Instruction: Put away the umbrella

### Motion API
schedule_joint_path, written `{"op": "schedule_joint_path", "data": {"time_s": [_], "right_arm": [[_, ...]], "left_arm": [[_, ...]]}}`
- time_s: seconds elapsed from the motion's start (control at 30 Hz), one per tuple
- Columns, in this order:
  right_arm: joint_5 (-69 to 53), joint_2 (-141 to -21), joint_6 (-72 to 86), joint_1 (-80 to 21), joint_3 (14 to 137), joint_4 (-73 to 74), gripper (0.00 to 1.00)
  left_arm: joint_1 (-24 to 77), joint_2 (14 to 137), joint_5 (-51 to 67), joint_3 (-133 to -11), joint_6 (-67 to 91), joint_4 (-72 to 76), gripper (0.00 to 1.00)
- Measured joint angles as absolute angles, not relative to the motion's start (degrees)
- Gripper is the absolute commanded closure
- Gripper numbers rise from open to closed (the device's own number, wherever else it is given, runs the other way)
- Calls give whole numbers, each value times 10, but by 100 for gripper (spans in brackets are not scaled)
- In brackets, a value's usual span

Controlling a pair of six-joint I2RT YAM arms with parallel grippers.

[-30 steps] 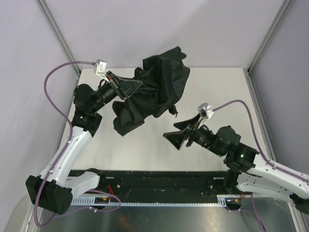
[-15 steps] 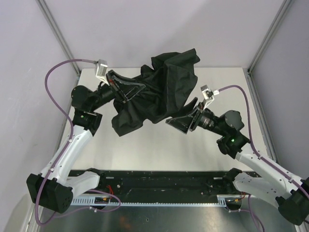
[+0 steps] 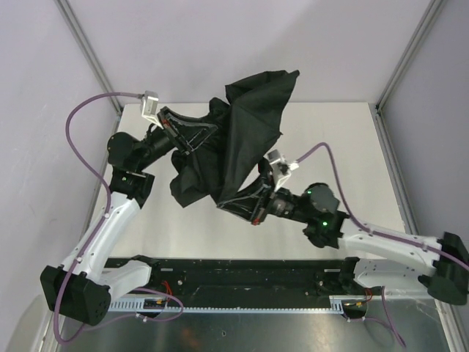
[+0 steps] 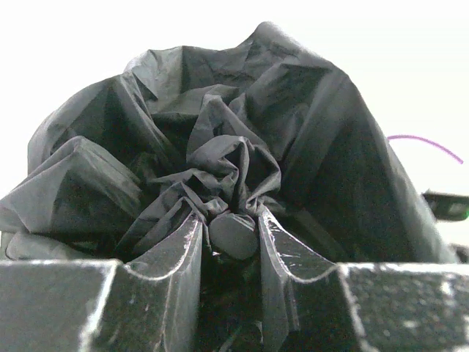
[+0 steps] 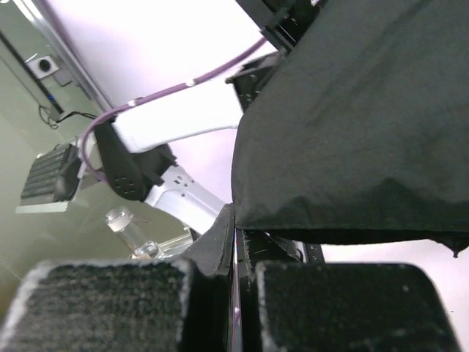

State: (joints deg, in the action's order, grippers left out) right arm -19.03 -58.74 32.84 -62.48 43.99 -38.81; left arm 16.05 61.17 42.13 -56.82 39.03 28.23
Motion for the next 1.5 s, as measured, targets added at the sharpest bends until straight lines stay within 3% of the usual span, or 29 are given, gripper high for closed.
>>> {"op": "schedule_joint_path", "data": {"time_s": [0.1,0.3,0.47,0.6,0.7,0.83,1.0,1.1,1.27,1.4,1.5], "right_arm": [[-173,-658,334,-637,449,-427,98],[-153,-738,349,-623,460,-394,53],[-130,-651,307,-616,463,-239,22],[-108,-525,258,-616,469,-85,10],[-91,-441,246,-575,480,15,8],[-131,-398,275,-420,507,72,9],[-293,-451,407,-208,531,-11,11],[-374,-492,501,-139,531,-99,11],[-441,-507,553,-143,531,-156,20],[-435,-501,504,-224,531,-157,36],[-396,-508,457,-298,531,-154,38]], "left_arm": [[157,607,401,-561,418,282,100],[155,607,396,-559,446,284,100],[150,595,418,-536,410,293,100],[144,594,438,-526,381,294,100],[142,594,461,-524,362,296,100],[142,592,509,-522,331,310,100],[154,576,558,-503,292,319,100],[162,570,568,-497,282,321,100],[164,569,565,-494,282,321,100],[164,569,563,-494,288,322,100],[167,569,563,-494,295,322,100]]}}
